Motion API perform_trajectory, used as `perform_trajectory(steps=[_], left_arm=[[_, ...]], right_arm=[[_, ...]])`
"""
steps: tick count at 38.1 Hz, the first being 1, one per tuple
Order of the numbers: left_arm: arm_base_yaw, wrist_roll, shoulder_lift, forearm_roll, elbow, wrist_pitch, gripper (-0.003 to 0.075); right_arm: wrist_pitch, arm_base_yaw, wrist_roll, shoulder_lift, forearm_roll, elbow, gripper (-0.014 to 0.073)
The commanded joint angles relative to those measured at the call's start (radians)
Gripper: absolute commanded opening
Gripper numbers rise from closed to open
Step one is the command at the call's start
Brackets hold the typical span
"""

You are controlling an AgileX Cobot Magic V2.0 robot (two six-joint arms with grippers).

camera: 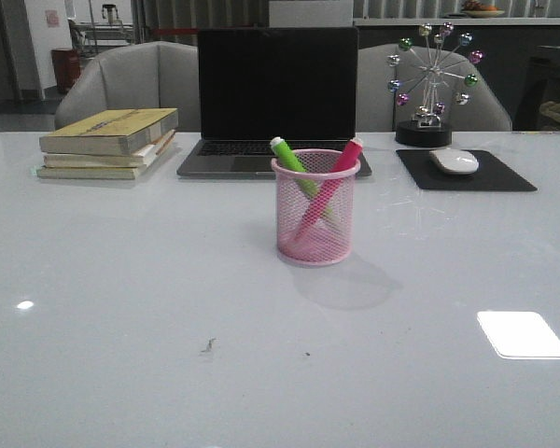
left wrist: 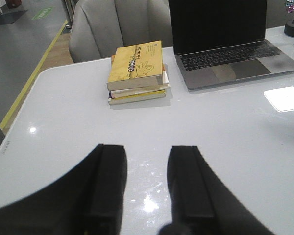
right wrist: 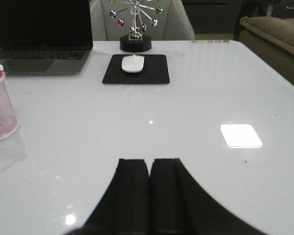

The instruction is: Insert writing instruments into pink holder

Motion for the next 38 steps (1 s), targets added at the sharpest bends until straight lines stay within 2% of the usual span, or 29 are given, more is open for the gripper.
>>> perform_trajectory(steps=[1, 9, 38], left_arm=[[0.002, -0.003, 0.003, 0.001, -0.027, -0.084, 0.0289], [0.002, -0.003, 0.003, 0.001, -0.027, -0.084, 0.0289], [0.002, -0.003, 0.003, 0.001, -0.027, -0.084, 0.0289]], right_arm=[[-0.103, 0.001, -0.001, -0.019, -0.003, -0.005, 0.0057], [-0.159, 0.001, -0.001, -0.019, 0.003, 0.044, 0.0057], [-0.148, 0.001, -0.003, -0.019, 0.004, 0.044, 0.0057]])
